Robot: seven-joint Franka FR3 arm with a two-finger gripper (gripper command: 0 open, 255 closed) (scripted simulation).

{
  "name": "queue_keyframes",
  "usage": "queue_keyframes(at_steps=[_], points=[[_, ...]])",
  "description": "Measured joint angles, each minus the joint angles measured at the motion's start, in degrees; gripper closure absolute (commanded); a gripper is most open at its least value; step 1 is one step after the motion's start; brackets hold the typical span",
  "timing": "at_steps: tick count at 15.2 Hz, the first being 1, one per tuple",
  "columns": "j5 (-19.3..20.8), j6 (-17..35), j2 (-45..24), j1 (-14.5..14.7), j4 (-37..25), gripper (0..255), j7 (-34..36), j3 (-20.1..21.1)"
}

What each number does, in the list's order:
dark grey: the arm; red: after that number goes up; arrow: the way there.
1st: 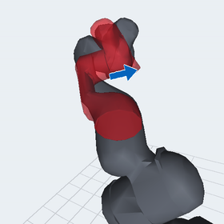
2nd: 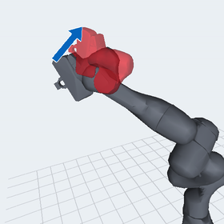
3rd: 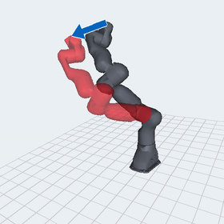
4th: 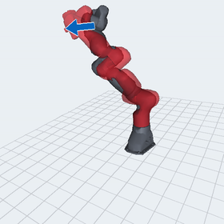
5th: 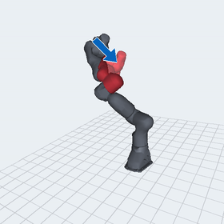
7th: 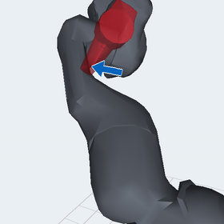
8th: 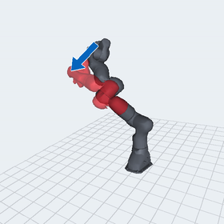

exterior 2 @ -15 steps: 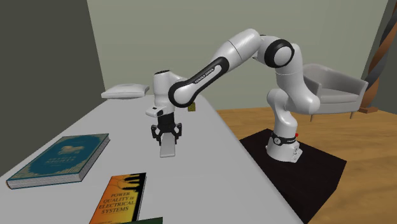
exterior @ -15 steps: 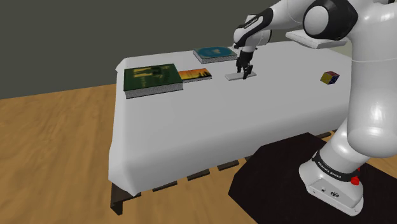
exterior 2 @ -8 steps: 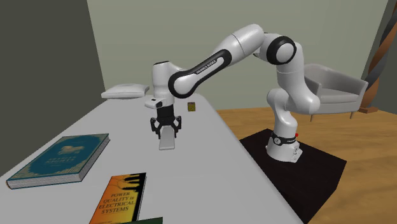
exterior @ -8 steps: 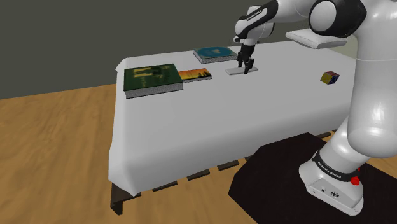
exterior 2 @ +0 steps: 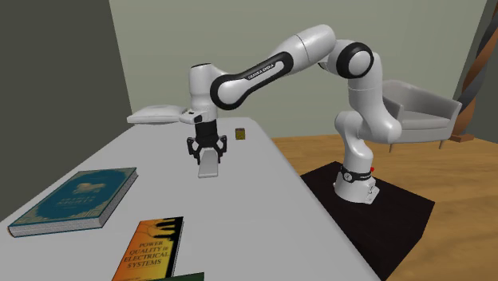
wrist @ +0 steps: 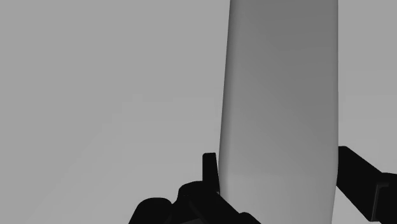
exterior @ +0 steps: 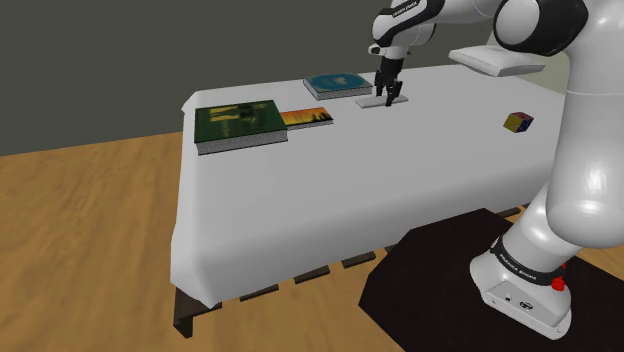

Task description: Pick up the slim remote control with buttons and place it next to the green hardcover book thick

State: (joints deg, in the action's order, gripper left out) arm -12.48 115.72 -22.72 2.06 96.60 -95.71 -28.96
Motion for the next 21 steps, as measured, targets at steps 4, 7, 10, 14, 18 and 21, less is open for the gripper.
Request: queue_keyframes(at_steps=[4, 7, 10, 14, 18, 21], points=[[0.7, -1.1, 1.0, 1.3, -0.3, 255, 1.8, 0.2], [1.3, -0.9, 1.7, 4.0, 0.3, 255, 5.4, 1.0], [1.8, -1.2, 2.0, 6.6, 0.1, 255, 9.1, 2.0], [2.2, -1.1, 1.9, 10.1, -0.2, 255, 14.2, 3.5], [2.3, -1.3, 0.8, 13.1, -1.7, 255, 18.9, 5.0], [2.3, -2.1, -0.2, 15.2, -3.6, 255, 22.2, 6.0]])
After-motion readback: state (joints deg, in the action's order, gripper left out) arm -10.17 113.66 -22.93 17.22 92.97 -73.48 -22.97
